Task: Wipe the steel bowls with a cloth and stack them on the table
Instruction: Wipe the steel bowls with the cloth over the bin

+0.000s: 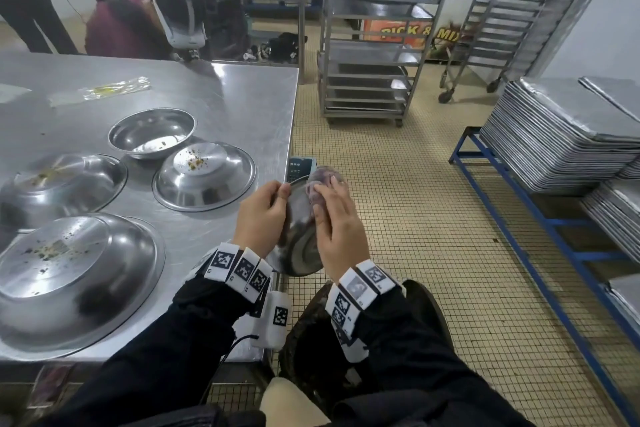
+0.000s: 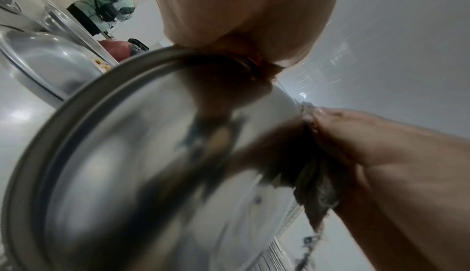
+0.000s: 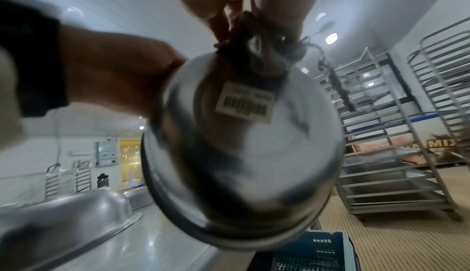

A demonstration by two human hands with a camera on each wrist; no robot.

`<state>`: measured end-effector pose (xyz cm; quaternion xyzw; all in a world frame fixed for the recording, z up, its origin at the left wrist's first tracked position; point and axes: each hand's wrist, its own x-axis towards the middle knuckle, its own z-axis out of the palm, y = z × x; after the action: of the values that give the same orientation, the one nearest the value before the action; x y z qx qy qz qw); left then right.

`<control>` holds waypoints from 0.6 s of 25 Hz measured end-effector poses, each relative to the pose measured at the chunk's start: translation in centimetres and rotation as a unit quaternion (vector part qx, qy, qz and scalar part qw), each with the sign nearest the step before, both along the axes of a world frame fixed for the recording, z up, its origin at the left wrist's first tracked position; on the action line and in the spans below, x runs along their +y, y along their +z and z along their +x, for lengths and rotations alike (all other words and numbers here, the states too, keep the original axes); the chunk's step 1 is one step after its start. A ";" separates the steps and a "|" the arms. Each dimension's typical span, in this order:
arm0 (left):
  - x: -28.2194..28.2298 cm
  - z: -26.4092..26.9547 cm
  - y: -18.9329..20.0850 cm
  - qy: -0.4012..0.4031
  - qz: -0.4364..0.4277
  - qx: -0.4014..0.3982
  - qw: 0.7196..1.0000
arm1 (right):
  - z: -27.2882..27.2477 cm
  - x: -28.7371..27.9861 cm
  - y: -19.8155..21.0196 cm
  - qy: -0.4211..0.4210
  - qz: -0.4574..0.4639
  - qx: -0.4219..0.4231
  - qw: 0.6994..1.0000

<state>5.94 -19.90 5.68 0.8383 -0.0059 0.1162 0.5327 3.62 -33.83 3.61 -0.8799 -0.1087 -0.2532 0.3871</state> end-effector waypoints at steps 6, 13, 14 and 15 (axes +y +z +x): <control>0.0 0.0 0.3 -0.003 -0.057 0.005 0.998 | 1.8 -2.8 0.2 -0.087 0.213 0.175 0.957; -1.2 0.0 0.9 0.002 -0.073 -0.001 0.997 | 1.1 -0.9 -0.2 -0.017 0.046 -0.015 0.999; -1.3 0.0 1.1 -0.007 -0.083 0.000 0.996 | 1.6 -0.9 0.4 -0.032 0.056 -0.010 0.998; -1.3 0.0 1.2 -0.016 -0.100 0.006 0.995 | 1.9 -1.2 1.0 -0.052 0.084 0.010 0.995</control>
<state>5.92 -21.18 6.91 0.7814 -0.0042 0.1031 0.6155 5.49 -35.05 4.62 -0.8510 -0.0372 -0.2728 0.4471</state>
